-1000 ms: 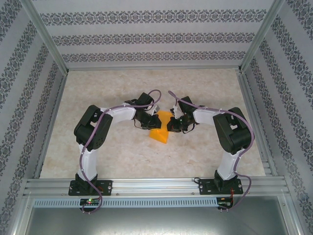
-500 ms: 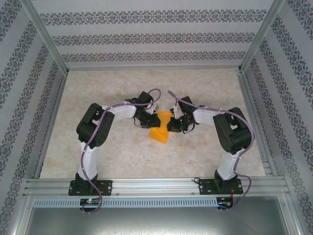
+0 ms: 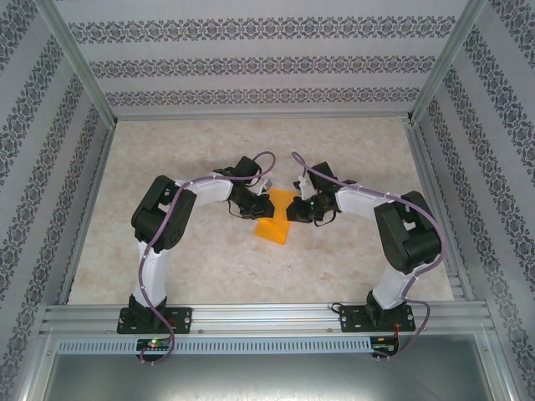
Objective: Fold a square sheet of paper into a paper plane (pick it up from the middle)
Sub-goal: Fold the triangle a second time at the center of the table.
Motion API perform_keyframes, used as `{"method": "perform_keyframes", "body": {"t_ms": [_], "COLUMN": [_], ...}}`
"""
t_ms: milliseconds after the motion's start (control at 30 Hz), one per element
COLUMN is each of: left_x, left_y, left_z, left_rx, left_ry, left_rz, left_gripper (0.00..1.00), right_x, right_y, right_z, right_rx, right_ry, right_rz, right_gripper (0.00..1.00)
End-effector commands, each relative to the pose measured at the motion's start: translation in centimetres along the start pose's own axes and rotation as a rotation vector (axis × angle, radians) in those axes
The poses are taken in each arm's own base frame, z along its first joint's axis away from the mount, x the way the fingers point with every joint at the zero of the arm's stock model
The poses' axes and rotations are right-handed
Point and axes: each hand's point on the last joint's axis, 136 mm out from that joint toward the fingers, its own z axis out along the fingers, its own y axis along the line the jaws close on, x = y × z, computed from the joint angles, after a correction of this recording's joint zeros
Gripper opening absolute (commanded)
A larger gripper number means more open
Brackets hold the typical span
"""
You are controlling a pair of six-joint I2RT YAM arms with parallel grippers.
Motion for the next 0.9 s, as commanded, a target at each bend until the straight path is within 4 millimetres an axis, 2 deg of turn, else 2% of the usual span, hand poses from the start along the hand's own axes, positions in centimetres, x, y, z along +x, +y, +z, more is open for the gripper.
{"method": "perform_keyframes", "body": {"t_ms": [0,267,567,867], "left_x": [3.1,3.4,3.6,3.6], "left_y": [4.5,4.7,4.7,4.6], "left_z": [2.4,2.6,2.6,2.6], "left_rx": [-0.103,-0.103,-0.102,-0.1], "left_ry": [0.11,0.12,0.125,0.13], "left_rz": [-0.06,-0.06,-0.059,-0.057], "left_gripper": [0.18,0.18,0.18,0.18], "right_x": [0.8,2.8,4.2,5.5], "right_y": [2.1,3.6,1.9,1.7], "right_z": [-0.3,1.6,3.3,3.6], "right_rx": [-0.06,-0.067,-0.02,-0.022], "right_ry": [0.004,0.067,0.124,0.137], "right_rz": [-0.009,-0.034,-0.027,-0.015], "right_gripper": [0.1,0.09,0.06,0.06]}}
